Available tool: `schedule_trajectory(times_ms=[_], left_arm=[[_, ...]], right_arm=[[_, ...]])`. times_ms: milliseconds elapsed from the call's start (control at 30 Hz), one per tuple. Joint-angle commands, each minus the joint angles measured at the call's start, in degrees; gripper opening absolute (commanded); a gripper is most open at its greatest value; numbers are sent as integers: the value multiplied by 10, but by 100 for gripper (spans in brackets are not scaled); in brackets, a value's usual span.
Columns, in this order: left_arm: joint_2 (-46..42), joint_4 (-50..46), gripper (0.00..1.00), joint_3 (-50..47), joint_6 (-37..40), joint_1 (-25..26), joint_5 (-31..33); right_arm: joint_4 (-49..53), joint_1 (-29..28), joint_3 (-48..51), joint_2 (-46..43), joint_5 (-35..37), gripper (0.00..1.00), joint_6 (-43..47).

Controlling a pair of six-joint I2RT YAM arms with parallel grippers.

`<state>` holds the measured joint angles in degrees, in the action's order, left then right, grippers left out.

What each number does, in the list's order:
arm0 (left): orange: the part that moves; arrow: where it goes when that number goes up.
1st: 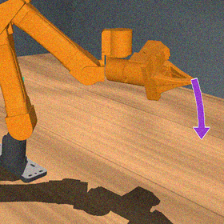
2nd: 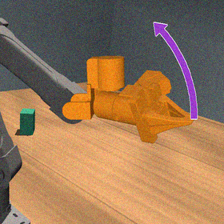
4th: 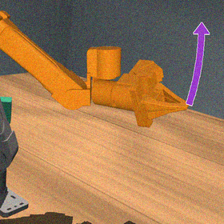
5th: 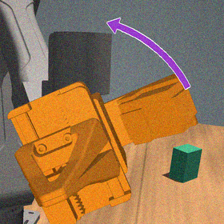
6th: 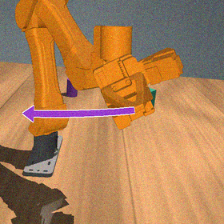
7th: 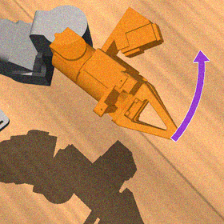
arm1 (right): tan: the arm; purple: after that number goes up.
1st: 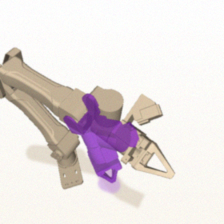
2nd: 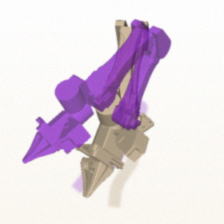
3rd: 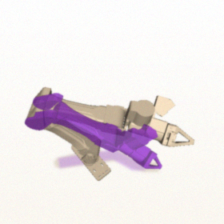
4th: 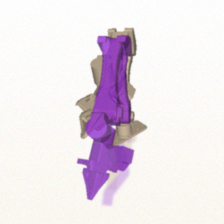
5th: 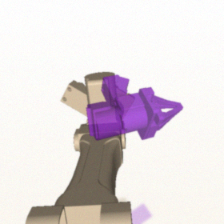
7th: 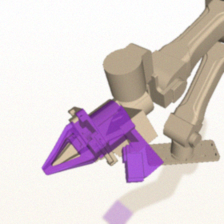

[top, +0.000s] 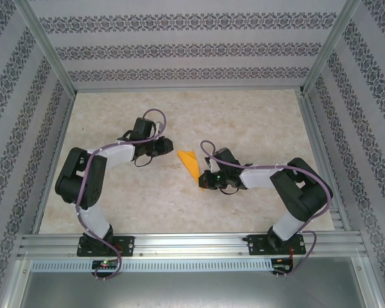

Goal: Fold a paper plane with a square sheet of paper (pick it up from the middle)
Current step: Fold the wing for the fifth time at the center of the table.

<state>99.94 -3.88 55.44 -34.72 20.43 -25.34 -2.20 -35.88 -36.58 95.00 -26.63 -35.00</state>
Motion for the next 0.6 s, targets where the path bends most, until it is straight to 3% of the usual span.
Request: schedule_trajectory(times_ms=[0, 300, 567], left_arm=[[-12, 54, 22, -38, -43, 36, -36], [30, 117, 13, -48, -79, 142, -61], [80, 141, 13, -50, -97, 165, -66]], right_arm=[[109, -2, 36, 31, 44, 1, 6], [115, -2, 30, 30, 49, 0, 4], [117, -2, 30, 29, 51, 0, 3]])
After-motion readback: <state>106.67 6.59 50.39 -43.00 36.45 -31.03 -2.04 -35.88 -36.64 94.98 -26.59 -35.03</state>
